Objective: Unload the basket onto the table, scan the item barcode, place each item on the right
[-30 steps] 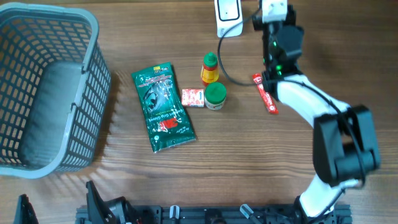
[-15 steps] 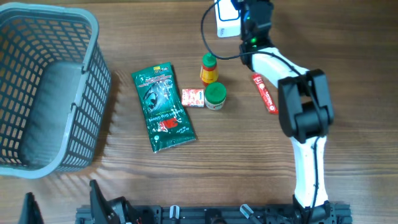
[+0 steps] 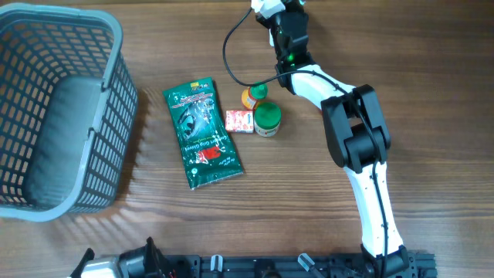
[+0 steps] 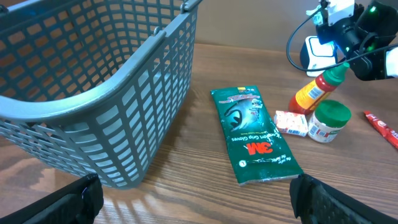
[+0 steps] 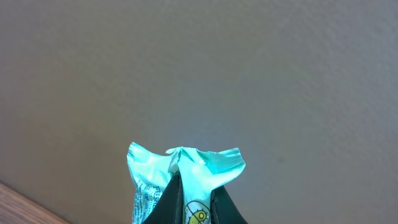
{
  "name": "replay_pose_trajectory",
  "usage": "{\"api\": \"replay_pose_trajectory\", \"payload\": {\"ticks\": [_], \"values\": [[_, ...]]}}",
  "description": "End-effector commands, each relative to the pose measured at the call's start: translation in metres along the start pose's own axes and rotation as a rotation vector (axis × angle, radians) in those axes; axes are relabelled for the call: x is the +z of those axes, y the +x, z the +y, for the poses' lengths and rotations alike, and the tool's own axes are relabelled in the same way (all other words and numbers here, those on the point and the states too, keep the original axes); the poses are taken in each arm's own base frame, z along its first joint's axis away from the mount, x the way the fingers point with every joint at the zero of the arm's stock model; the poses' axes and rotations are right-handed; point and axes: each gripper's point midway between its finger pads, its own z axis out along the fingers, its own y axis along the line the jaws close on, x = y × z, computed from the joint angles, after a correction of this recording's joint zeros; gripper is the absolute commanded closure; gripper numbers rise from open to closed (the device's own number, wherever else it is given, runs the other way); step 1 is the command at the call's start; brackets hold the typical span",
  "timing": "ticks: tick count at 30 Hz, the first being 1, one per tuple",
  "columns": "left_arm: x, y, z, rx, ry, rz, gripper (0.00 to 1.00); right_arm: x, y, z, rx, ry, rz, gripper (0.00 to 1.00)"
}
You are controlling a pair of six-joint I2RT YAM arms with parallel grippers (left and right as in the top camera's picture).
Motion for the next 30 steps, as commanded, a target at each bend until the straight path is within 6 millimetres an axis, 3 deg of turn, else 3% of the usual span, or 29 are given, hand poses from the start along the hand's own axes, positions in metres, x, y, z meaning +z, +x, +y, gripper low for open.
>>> {"api": "replay_pose_trajectory", "payload": {"ticks": [1, 10, 15, 17, 19, 26, 27, 28, 30], "values": [[-0.001, 0.0, -0.003, -0.003, 0.016, -0.006, 0.0, 0.003, -0.009, 0.007, -0.008, -0.021, -0.035, 0.95], [-0.001, 0.0, -0.003, -0.003, 0.016, -0.006, 0.0, 0.002, 0.009, 0.022, -0.023, -0.042, -0.028, 0.95], [-0.001, 0.0, -0.003, -0.003, 0.016, -0.006, 0.0, 0.004, -0.014, -0.01, -0.004, 0.049, -0.053, 0.95], [-0.001, 0.0, -0.003, -0.003, 0.016, -0.006, 0.0, 0.005, -0.025, -0.033, 0.022, 0.075, -0.038, 0.96], [-0.001, 0.0, -0.003, -0.003, 0.016, -0.006, 0.0, 0.007, -0.033, -0.068, 0.09, 0.122, -0.008, 0.96], [-0.001, 0.0, -0.003, -0.003, 0.016, -0.006, 0.0, -0.004, -0.041, -0.182, 0.272, 0.256, 0.095, 0.96], [-0.001, 0.0, -0.003, -0.003, 0.016, -0.006, 0.0, -0.008, -0.036, -0.2, 0.316, 0.271, 0.122, 0.96], [-0.001, 0.0, -0.003, -0.003, 0.016, -0.006, 0.0, -0.014, -0.02, -0.224, 0.363, 0.295, 0.176, 0.96], [-0.001, 0.0, -0.003, -0.003, 0.016, -0.006, 0.0, -0.024, 0.011, -0.25, 0.402, 0.325, 0.269, 0.96]]}}
